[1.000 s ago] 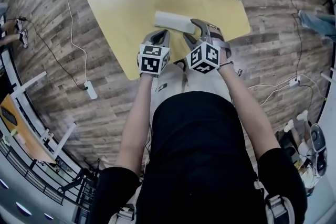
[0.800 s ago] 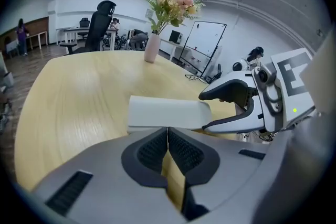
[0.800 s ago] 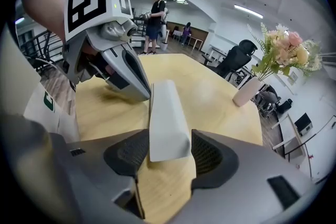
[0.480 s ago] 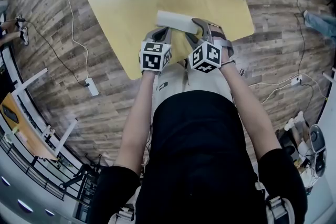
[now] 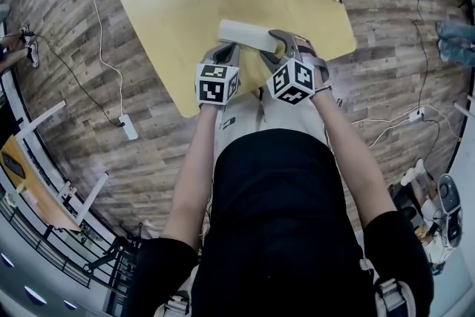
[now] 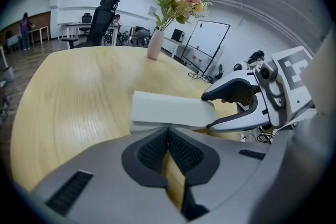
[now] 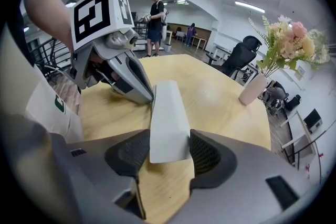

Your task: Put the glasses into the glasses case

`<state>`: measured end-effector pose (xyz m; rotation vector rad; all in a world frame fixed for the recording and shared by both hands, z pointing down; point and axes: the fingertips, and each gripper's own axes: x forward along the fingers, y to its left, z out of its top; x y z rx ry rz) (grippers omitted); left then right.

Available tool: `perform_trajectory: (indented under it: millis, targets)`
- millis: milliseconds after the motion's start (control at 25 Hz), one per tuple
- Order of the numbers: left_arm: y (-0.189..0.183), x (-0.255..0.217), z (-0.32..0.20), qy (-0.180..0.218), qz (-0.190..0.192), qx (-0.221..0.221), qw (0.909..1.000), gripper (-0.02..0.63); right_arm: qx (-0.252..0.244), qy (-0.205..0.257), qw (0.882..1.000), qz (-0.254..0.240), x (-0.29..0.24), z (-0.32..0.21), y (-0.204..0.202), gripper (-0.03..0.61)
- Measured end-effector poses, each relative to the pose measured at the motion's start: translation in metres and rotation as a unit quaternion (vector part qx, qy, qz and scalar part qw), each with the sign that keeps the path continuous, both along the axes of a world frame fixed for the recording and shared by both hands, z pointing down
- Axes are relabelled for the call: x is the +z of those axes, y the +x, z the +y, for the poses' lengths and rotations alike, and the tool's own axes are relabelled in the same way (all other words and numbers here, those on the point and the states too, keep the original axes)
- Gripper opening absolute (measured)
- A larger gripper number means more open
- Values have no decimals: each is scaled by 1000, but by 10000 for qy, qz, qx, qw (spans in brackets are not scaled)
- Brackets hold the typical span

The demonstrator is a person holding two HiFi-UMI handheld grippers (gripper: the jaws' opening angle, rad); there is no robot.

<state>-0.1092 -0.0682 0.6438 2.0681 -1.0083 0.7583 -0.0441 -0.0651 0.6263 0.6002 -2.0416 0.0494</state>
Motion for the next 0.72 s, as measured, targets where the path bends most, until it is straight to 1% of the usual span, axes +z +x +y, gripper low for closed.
perform_trajectory:
  millis: [240, 360, 440, 600, 720]
  targets:
    - [-3, -2, -1, -27, 19, -29, 10000, 23, 53, -152, 9998, -136, -4, -3, -2, 261]
    - [-4, 0, 2, -78, -45, 19, 10000, 23, 95, -68, 9998, -155, -9, -2, -2, 254]
    - [-5, 0, 6, -92, -94, 57, 9999, 23, 137, -3, 9997, -198, -14, -1, -2, 232]
    - [-4, -8, 8, -37, -5, 26, 10000, 23, 208, 108, 9994, -264, -23, -2, -1, 204]
    - [-1, -14, 9, 19, 8, 21, 10000, 23, 228, 162, 9992, -282, -28, -3, 2, 202]
